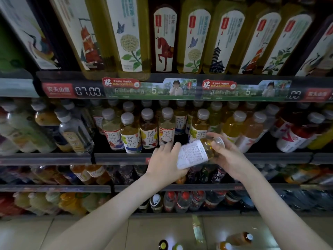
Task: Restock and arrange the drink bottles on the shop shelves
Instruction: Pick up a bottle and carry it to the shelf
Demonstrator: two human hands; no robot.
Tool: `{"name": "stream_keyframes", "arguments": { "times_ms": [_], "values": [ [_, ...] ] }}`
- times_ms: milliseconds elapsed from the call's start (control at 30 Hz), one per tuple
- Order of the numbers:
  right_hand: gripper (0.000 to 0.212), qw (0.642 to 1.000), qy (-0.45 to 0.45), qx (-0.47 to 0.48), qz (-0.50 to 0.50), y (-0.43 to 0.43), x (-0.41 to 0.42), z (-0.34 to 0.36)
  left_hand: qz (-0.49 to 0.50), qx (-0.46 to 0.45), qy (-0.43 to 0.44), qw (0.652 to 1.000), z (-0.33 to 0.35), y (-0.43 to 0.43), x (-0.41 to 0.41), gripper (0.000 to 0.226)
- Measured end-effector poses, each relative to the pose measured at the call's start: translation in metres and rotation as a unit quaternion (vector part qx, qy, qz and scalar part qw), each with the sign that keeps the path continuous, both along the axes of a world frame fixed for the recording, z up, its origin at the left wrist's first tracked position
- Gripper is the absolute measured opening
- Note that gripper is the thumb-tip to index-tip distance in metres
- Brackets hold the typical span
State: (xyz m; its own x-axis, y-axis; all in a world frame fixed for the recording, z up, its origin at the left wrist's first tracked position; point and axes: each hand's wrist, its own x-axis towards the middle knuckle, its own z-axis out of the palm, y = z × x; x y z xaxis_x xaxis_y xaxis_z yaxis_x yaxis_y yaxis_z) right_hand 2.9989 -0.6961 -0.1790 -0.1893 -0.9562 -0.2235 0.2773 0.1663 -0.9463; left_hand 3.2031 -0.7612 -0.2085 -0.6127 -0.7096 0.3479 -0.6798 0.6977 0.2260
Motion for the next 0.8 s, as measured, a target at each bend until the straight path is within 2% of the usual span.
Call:
{"name": "stream_keyframes", "arguments": {
  "times_ms": [100, 133, 233, 300, 367, 467, 500, 567, 633, 700, 800],
  "values": [
    [0.058, 0.999, -0.034, 0.002, 0.025, -0.003, 0.004, -0.003, 0.021, -0.018, 0.030, 0.999, -0.009, -0.002, 0.005, 0.063],
    [0.056, 0.999, -0.027, 0.001, 0.025, -0.004, 0.006, -0.004, 0.024, -0.011, 0.025, 0.999, -0.010, -0.002, 0.007, 0.064],
    [0.029, 0.999, 0.037, 0.002, -0.025, -0.006, 0.011, -0.004, -0.003, 0.053, 0.007, 0.999, -0.004, -0.004, 0.009, 0.070],
    [0.020, 0.995, 0.086, -0.004, -0.059, -0.008, 0.015, -0.003, -0.018, 0.089, 0.012, 0.996, 0.004, -0.010, 0.010, 0.069],
    [0.020, 0.985, 0.154, -0.019, -0.081, -0.009, 0.018, -0.004, -0.019, 0.053, 0.028, 0.998, 0.012, -0.020, 0.011, 0.061],
    [0.027, 0.951, 0.282, -0.025, -0.123, -0.011, 0.017, -0.011, 0.011, -0.058, 0.021, 0.998, 0.019, -0.044, 0.002, 0.041],
    [0.029, 0.943, 0.300, -0.022, -0.146, -0.012, 0.018, -0.012, 0.026, -0.081, 0.008, 0.996, 0.021, -0.052, -0.001, 0.045],
    [0.033, 0.931, 0.315, -0.020, -0.186, -0.015, 0.018, -0.013, 0.043, -0.088, -0.038, 0.994, 0.030, -0.067, -0.010, 0.067],
    [0.035, 0.921, 0.323, -0.019, -0.216, -0.018, 0.019, -0.013, 0.056, -0.050, -0.081, 0.994, 0.035, -0.079, -0.017, 0.076],
    [0.037, 0.916, 0.317, -0.014, -0.246, -0.022, 0.022, -0.012, 0.071, -0.027, -0.121, 0.990, 0.036, -0.084, -0.023, 0.068],
    [0.036, 0.916, 0.267, -0.002, -0.298, -0.030, 0.026, -0.012, 0.095, -0.070, -0.161, 0.980, 0.031, -0.086, -0.029, 0.062]
  ]
}}
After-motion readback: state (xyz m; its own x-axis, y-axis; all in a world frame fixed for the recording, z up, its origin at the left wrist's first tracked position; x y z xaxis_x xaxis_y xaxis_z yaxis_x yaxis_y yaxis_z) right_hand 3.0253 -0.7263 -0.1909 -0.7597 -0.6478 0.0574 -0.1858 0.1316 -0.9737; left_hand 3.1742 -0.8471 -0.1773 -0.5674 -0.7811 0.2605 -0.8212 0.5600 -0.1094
